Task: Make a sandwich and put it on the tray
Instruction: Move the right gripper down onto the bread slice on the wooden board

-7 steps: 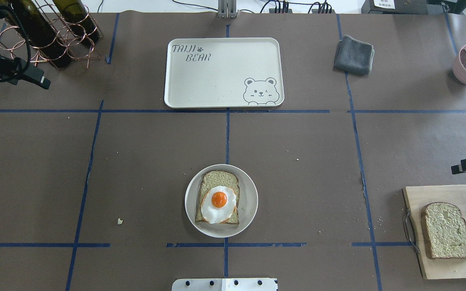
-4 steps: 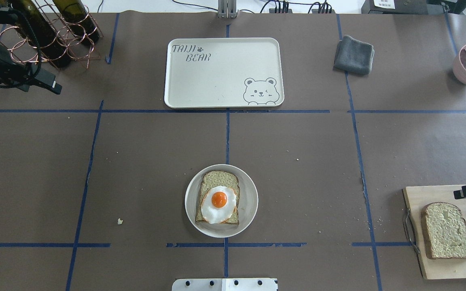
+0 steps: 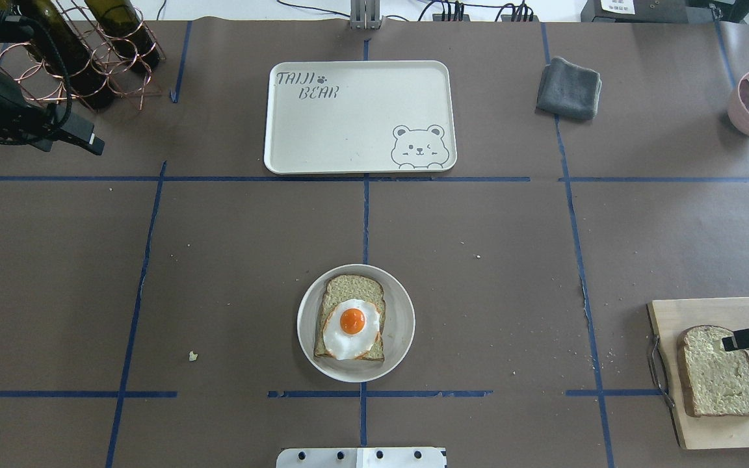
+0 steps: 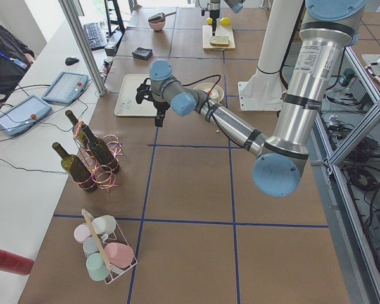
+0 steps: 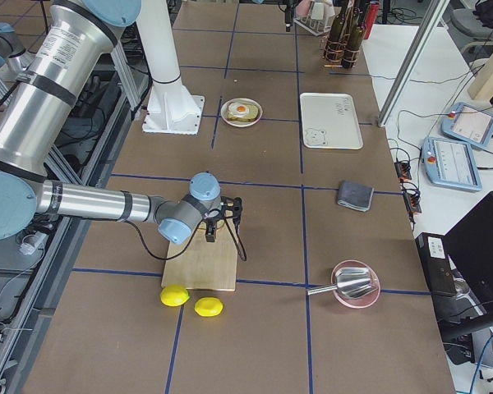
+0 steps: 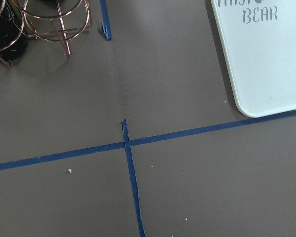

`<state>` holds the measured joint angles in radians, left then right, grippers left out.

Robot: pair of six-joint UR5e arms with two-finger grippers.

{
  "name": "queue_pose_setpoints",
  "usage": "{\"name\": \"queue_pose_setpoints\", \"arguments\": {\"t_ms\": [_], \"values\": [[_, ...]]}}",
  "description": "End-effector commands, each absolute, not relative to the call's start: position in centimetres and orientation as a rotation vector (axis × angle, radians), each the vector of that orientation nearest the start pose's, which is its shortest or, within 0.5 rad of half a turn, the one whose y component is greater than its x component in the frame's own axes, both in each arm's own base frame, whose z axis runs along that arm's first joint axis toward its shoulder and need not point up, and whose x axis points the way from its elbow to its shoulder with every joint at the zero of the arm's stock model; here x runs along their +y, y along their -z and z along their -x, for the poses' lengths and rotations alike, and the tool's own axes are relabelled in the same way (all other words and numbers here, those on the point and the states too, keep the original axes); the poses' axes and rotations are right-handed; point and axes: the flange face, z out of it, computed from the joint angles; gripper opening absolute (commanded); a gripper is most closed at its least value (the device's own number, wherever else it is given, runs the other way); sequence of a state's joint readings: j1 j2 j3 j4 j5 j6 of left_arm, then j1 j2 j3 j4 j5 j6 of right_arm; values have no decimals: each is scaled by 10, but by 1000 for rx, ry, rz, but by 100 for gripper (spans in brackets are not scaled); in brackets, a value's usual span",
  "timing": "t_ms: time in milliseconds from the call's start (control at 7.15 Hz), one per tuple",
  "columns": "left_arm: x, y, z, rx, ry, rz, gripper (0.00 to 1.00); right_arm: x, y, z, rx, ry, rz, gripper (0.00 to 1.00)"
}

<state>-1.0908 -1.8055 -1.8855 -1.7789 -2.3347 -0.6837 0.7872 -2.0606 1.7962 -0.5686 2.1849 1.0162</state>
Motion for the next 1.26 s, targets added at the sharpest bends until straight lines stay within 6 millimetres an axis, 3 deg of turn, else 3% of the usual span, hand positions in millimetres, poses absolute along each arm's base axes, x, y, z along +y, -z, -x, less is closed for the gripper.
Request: {"name": "queue_pose_setpoints", "arguments": {"t_ms": [0,420,699,1119], "values": [[-522,-356,-199,999,-98,-198,100,-261,-638,166,-909,33,35,92],[-522,-357,-199,998,-98,-196,100,-249,-639,169,-904,66,60,67],[-522,-357,-199,998,-98,-196,100,-245,-637,171,-907,83,69,58],[-521,-357,-199,998,-97,-195,100,-244,-637,171,-904,82,71,19]]}}
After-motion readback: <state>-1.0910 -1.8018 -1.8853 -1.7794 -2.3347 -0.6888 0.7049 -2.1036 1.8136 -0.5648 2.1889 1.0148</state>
